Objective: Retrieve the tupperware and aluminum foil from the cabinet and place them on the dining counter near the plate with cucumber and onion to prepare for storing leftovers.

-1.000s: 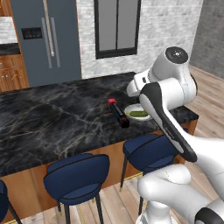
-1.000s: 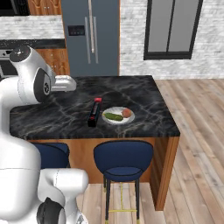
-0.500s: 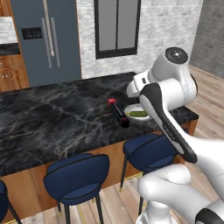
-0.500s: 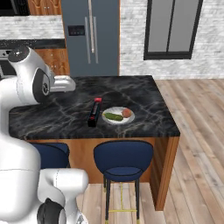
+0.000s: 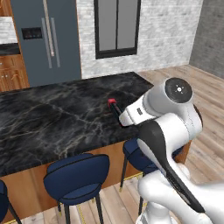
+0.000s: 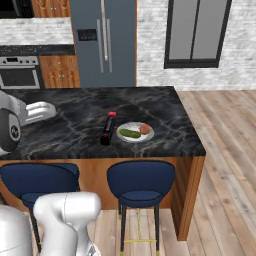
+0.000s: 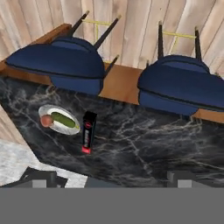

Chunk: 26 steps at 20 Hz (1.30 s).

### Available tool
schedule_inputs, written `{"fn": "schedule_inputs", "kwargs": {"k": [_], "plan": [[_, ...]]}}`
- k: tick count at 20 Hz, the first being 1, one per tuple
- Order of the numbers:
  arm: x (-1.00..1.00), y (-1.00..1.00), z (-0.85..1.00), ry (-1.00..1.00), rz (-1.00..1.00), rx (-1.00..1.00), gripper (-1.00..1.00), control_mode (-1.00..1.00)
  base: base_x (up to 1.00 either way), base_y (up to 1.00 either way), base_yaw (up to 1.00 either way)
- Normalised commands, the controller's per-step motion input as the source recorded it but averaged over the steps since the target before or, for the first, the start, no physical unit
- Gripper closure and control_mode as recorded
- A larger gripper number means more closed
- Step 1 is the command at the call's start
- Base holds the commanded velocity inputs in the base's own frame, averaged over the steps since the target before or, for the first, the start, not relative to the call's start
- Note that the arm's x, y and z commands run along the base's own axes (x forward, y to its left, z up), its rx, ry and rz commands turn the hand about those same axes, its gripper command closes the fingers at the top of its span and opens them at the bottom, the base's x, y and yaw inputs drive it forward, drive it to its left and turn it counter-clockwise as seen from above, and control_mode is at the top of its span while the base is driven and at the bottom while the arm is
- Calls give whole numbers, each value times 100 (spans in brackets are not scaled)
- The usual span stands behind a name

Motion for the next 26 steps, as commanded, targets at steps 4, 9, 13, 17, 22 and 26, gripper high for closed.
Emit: {"fn": "schedule_inputs", "kwargs": {"k": [4, 9, 13, 17, 22, 26], "plan": [[-6, 11, -7, 0, 10, 0, -100, 100, -18, 28, 41], [0, 0, 0, 0, 0, 0, -100, 100, -28, 66, 85], [0, 0, 0, 0, 0, 0, -100, 100, -28, 90, 87], [0, 0, 0, 0, 0, 0, -100, 100, -14, 100, 71], [0, 0, 0, 0, 0, 0, -100, 100, 11, 100, 42], [0, 0, 0, 0, 0, 0, -100, 100, 63, 100, 21]]}}
